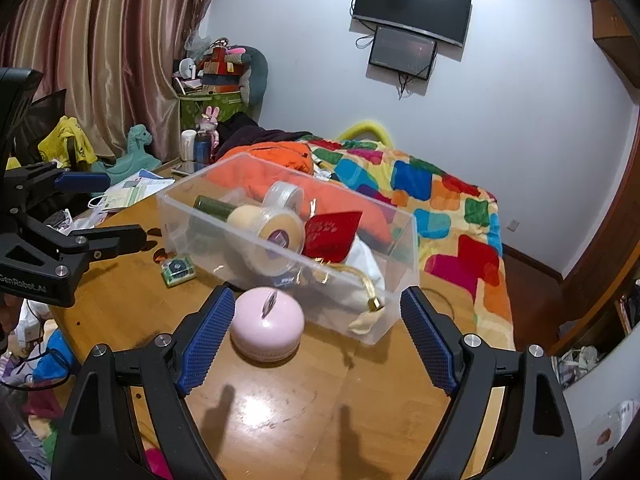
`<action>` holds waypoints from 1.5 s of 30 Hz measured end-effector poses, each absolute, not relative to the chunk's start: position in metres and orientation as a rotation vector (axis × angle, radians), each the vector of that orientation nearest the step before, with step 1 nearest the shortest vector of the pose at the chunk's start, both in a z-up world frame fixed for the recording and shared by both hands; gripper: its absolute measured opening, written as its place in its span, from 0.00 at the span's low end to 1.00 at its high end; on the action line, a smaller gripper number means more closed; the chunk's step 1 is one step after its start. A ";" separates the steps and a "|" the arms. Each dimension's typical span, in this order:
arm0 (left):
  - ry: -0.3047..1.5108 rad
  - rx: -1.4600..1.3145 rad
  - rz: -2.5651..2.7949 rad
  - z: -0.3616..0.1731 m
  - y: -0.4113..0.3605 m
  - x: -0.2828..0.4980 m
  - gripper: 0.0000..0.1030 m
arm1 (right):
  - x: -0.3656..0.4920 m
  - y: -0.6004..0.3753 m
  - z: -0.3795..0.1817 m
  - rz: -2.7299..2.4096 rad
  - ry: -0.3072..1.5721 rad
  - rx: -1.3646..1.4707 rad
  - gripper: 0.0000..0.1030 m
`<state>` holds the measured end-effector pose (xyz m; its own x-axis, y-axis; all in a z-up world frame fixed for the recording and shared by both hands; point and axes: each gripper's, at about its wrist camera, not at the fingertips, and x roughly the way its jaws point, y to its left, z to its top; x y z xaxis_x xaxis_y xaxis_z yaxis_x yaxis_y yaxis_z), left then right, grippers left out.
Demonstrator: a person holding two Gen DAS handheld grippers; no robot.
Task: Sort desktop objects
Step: 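Move the right gripper to the pink round container while the left approaches the green tile, then grasp the pink container with the right gripper while the left grasps the green tile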
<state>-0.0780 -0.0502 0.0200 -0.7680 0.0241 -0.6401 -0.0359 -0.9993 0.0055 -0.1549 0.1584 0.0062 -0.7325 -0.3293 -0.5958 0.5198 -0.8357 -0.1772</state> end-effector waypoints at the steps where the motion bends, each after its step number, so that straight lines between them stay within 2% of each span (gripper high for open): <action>1: 0.028 -1.074 2.923 0.016 -0.052 -0.077 0.94 | -0.155 0.158 0.003 -2.511 0.458 0.788 0.80; 12: 0.049 -1.226 2.868 -0.026 -0.052 -0.091 0.94 | -0.164 0.150 -0.034 -2.382 0.370 0.954 0.80; 24: 0.145 -1.261 2.818 -0.035 -0.038 -0.111 0.94 | -0.187 0.133 -0.063 -2.300 0.401 1.068 0.80; 28: 0.115 -1.293 2.812 -0.040 -0.039 -0.119 0.94 | -0.193 0.133 -0.066 -2.287 0.396 1.086 0.80; 30: 0.098 -1.309 2.794 -0.042 -0.041 -0.123 0.89 | -0.195 0.132 -0.067 -2.287 0.400 1.093 0.80; 32: 0.097 -1.327 2.775 -0.044 -0.041 -0.126 0.79 | -0.197 0.131 -0.068 -2.286 0.398 1.093 0.80; 45: 0.070 -1.367 2.758 -0.051 -0.043 -0.133 0.66 | -0.204 0.120 -0.071 -2.272 0.423 1.086 0.78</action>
<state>-0.1327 -0.0426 -0.0509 -0.6044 0.0358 -0.7959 -0.0759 -0.9970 0.0129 -0.2040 0.1201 -0.0712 -0.5007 -0.3641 -0.7853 0.6224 -0.7820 -0.0343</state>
